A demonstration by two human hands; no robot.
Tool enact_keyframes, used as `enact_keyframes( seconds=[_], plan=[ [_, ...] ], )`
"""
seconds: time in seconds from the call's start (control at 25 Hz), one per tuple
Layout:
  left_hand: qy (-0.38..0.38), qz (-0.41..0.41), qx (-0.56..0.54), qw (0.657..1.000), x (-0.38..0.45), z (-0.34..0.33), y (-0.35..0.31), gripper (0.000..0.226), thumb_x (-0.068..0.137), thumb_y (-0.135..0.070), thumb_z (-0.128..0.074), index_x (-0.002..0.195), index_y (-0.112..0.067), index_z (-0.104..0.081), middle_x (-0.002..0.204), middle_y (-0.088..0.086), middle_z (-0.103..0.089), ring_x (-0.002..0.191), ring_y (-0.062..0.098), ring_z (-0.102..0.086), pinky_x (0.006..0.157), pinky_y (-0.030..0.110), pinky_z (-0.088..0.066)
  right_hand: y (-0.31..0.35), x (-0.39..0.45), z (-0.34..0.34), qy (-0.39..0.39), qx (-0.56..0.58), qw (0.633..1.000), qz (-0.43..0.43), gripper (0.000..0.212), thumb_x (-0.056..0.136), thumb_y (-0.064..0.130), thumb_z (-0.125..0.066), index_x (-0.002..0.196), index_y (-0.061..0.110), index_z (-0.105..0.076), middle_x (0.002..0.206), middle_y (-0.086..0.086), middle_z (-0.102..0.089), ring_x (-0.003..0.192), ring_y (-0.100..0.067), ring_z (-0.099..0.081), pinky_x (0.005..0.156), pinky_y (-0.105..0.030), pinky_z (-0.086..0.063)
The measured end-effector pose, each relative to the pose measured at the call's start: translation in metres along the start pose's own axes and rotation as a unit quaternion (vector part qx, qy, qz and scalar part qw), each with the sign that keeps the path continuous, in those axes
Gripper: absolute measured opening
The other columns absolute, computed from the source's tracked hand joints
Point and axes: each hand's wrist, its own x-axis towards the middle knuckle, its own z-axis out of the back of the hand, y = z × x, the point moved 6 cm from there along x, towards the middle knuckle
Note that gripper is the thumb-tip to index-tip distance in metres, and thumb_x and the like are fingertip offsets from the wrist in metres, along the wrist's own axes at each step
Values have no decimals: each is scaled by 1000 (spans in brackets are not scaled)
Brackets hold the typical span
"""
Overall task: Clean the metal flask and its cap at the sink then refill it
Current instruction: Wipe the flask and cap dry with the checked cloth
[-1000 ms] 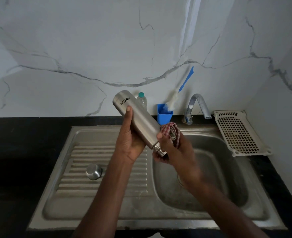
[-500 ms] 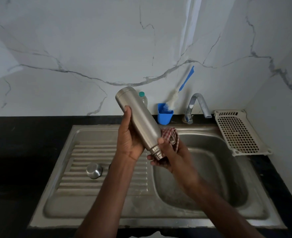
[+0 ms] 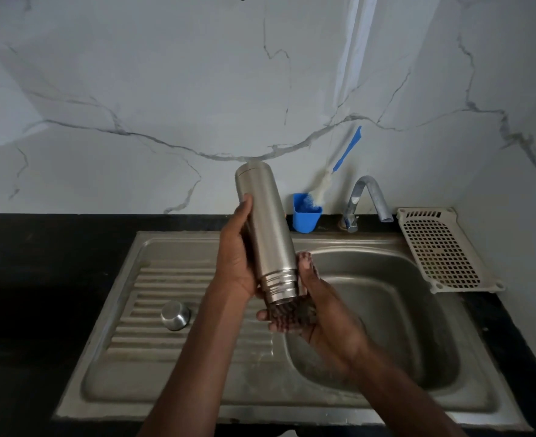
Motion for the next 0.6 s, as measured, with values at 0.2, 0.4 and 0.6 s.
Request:
enact_keyframes(
  seconds=[0.2, 0.4, 0.6],
  plan=[
    [16, 25, -14, 999, -5, 20, 1, 71, 96, -61, -64, 135, -2, -63, 107, 20, -67, 87, 31, -67, 73, 39, -61, 33, -6, 23, -118, -167, 966, 158, 39, 98, 40, -57, 136, 34, -58, 119, 4, -73, 106, -18, -72, 86, -33, -61],
    [53, 55, 19, 997, -23, 1, 19, 51, 104, -42, -46, 102, -7, -83, 105, 13, -78, 99, 25, -76, 82, 30, -63, 45, -5, -40, -29, -586, 726, 359, 54, 106, 41, -47, 158, 30, -36, 170, 10, -19, 159, -17, -9, 126, -46, -24],
    [87, 23, 58, 994, -42, -13, 20, 52, 109, -50, -38, 142, -17, -62, 134, 10, -71, 123, 24, -69, 93, 33, -60, 91, 50, -37, -146, -416, 826, 352, 53, 105, 39, -50, 156, 27, -38, 168, 5, -23, 157, -16, -16, 127, -47, -21]
  ],
)
